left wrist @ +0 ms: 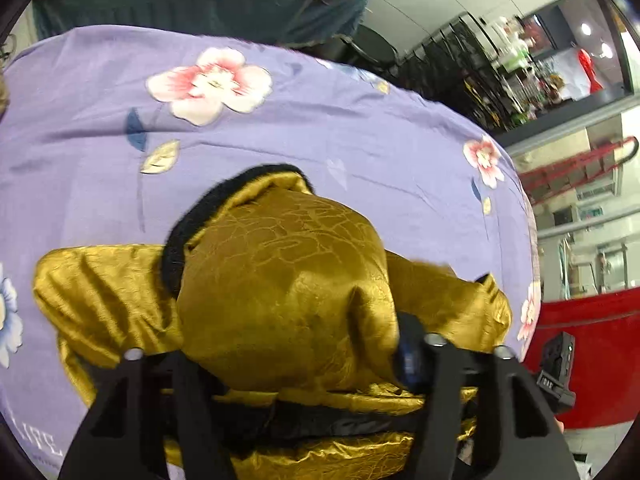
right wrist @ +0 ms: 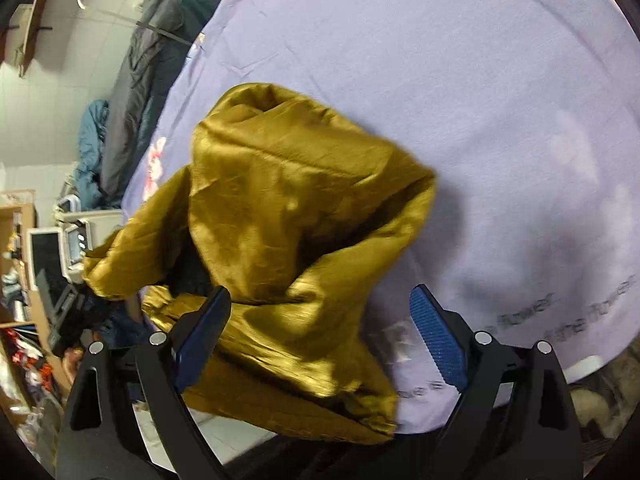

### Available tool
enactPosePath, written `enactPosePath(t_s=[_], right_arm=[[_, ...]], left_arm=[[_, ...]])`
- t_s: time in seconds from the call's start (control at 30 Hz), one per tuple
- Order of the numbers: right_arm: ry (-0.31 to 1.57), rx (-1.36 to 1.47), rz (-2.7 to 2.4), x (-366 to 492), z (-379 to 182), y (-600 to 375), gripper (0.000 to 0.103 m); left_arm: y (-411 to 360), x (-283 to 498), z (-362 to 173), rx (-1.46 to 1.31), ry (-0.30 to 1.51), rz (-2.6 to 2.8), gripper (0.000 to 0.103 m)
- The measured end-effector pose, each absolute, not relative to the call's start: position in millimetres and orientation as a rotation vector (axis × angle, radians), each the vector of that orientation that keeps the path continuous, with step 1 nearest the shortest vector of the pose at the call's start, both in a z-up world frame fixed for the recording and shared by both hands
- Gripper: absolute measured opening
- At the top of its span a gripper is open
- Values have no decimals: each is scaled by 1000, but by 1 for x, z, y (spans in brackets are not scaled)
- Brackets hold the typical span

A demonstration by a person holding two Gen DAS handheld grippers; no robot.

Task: Fold large clothes
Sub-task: 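Lift the gold jacket with both grippers and shake it open, then lay the jacket down on the sheet and release both grippers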

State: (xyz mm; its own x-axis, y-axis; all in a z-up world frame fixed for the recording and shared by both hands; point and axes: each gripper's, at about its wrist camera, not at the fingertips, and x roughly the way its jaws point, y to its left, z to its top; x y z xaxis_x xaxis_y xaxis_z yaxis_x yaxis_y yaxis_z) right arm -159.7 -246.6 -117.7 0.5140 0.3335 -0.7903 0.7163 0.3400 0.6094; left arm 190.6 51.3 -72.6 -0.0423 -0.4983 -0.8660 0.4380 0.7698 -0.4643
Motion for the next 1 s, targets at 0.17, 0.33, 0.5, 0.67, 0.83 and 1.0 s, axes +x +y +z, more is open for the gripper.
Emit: enactPosePath(t_s=[0.17, 0.33, 0.5, 0.67, 0.83, 1.0], right_arm=[[1069, 1231, -404, -138, -141, -232, 32], [1017, 1055, -378, -123, -95, -225, 12], [867, 806, -270, -93, 4, -231, 10], [739, 860, -146, -60, 66, -277, 17], [786, 912, -370, -59, 48, -325, 76], [953, 778, -345, -75, 2, -284, 76]], left_arm=[[39, 184, -72, -11, 1411, -822, 22], [61, 201, -41, -84, 1318, -795, 14], [91, 215, 12, -93, 1190, -755, 13], [136, 239, 69, -182, 1061, -638, 19], [156, 262, 43, -213, 1104, -468, 70], [174, 246, -28, -240, 1227, -300, 84]])
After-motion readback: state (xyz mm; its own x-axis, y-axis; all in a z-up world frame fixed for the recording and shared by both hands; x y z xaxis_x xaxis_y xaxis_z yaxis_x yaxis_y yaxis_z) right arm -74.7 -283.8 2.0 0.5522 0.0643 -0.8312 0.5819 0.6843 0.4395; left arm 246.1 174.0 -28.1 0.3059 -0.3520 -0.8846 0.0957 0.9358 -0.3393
